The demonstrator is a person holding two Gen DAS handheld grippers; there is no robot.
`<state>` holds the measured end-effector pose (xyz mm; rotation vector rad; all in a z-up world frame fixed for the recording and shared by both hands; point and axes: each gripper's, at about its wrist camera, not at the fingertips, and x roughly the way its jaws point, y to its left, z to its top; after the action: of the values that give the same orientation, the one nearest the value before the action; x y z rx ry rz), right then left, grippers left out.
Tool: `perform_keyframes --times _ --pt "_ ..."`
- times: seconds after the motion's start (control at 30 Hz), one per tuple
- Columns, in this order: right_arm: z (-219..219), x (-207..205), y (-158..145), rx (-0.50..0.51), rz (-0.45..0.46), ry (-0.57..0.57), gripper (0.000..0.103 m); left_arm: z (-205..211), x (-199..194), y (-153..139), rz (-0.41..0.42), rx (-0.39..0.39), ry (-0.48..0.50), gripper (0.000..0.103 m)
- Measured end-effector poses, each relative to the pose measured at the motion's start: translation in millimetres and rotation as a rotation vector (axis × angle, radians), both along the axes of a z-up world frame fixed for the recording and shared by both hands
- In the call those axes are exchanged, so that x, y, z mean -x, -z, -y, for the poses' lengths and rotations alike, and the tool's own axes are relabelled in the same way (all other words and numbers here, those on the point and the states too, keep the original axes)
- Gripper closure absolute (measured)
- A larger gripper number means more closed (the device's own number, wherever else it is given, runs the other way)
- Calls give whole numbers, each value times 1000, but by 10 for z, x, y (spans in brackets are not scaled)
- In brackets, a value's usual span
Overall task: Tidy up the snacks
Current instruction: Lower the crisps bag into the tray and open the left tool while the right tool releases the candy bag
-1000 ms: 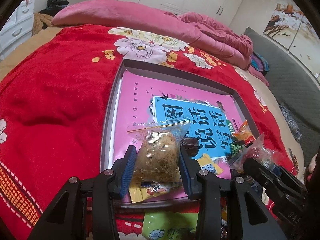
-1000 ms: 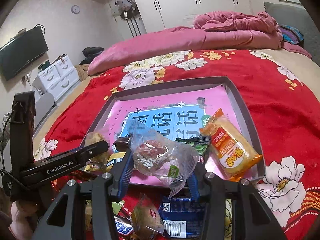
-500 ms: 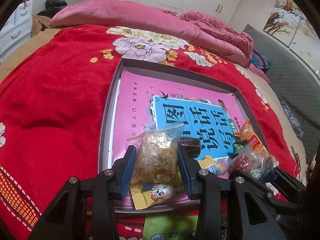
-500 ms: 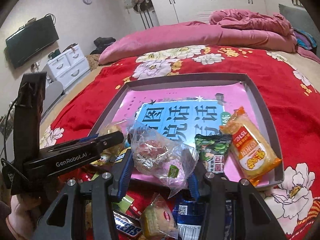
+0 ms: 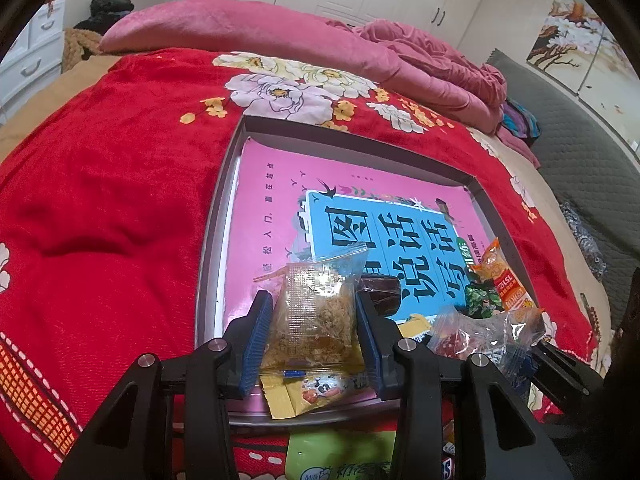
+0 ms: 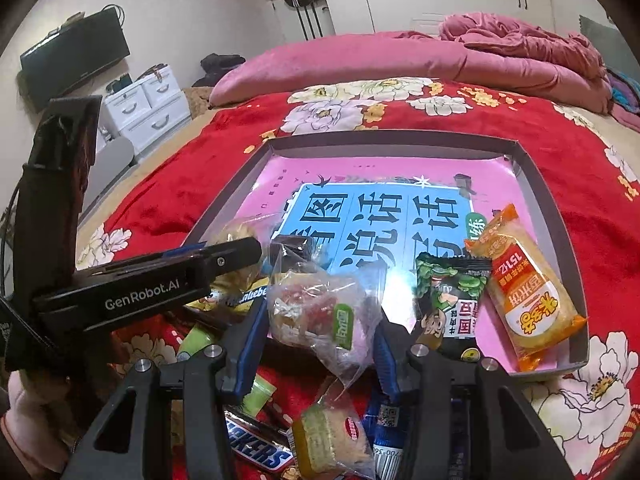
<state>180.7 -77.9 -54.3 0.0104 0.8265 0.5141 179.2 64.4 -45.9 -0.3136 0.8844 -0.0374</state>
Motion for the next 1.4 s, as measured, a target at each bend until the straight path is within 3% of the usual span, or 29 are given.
perform_keyframes --times 0.43,1.2,1.4 --pt "10 -7 33 130 46 64 54 9 7 1 1 2 -1 59" --pt "318 -34 -56 36 34 127 54 6 17 6 -2 16 7 59" --pt "365 -2 -104 15 52 119 49 6 18 9 -3 18 7 59"
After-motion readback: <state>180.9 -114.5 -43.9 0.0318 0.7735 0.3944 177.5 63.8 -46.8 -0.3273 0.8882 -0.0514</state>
